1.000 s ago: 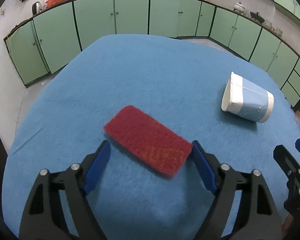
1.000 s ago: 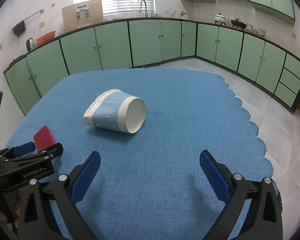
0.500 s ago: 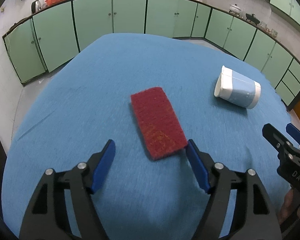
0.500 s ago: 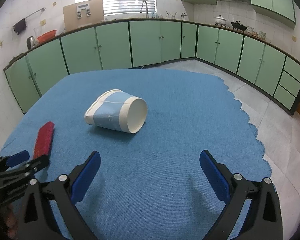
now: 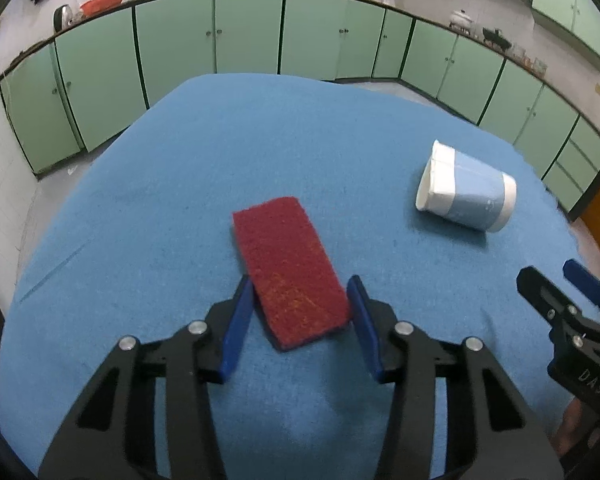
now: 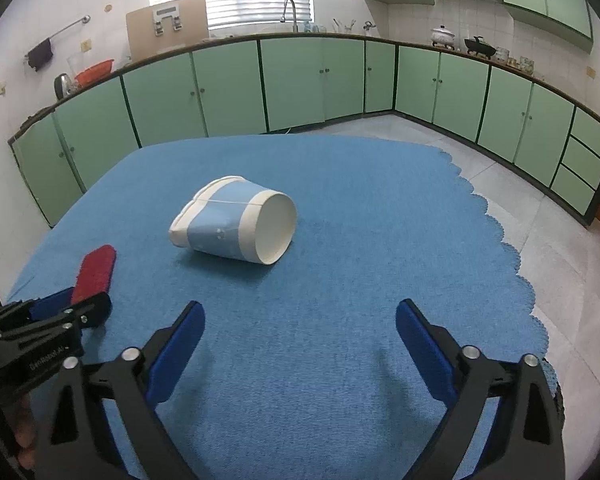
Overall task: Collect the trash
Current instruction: 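Grasp the dark red sponge pad with the left tool, then grasp the white-and-blue paper cup with the right tool while the left holds the pad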
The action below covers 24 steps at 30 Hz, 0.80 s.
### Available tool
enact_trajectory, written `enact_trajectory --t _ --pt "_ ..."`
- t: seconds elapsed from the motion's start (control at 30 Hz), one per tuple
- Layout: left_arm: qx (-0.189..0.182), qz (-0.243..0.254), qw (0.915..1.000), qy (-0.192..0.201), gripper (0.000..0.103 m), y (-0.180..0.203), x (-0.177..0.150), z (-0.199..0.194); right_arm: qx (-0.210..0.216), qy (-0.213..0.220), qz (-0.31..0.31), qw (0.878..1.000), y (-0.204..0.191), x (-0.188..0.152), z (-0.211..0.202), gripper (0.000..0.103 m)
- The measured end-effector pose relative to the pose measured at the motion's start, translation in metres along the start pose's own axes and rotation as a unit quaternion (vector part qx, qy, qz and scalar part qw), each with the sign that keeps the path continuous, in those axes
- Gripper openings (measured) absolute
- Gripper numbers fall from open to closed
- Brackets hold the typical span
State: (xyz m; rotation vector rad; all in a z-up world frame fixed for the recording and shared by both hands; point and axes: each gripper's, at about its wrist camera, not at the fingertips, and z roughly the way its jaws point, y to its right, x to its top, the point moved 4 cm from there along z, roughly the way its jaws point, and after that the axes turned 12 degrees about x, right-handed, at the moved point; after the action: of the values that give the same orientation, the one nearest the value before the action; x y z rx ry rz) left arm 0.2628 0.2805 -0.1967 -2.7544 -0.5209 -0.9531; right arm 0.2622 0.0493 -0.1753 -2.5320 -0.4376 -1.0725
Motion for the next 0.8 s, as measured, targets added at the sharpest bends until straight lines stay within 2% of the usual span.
enact_trajectory --t 0.13,0.3,0.43,0.8 --pt "-0.008 -0.005 1.0000 0.001 0.045 -0.004 0.004 0.001 0.001 0.004 -0.002 1.000 -0.001 0.001 -0.001 0.092" --pt "0.006 0.008 0.9998 0.017 0.045 -0.002 0.012 -0.002 0.000 0.014 -0.016 1.000 -0.004 0.013 0.004 0.092" --pt "0.013 0.009 0.9998 0.015 0.045 -0.004 0.022 0.004 0.003 0.018 -0.028 0.999 -0.006 0.028 0.014 0.092" --pt "0.019 0.015 0.9994 0.023 0.045 -0.004 0.048 0.018 0.035 -0.005 -0.019 0.999 -0.009 0.054 0.055 0.092"
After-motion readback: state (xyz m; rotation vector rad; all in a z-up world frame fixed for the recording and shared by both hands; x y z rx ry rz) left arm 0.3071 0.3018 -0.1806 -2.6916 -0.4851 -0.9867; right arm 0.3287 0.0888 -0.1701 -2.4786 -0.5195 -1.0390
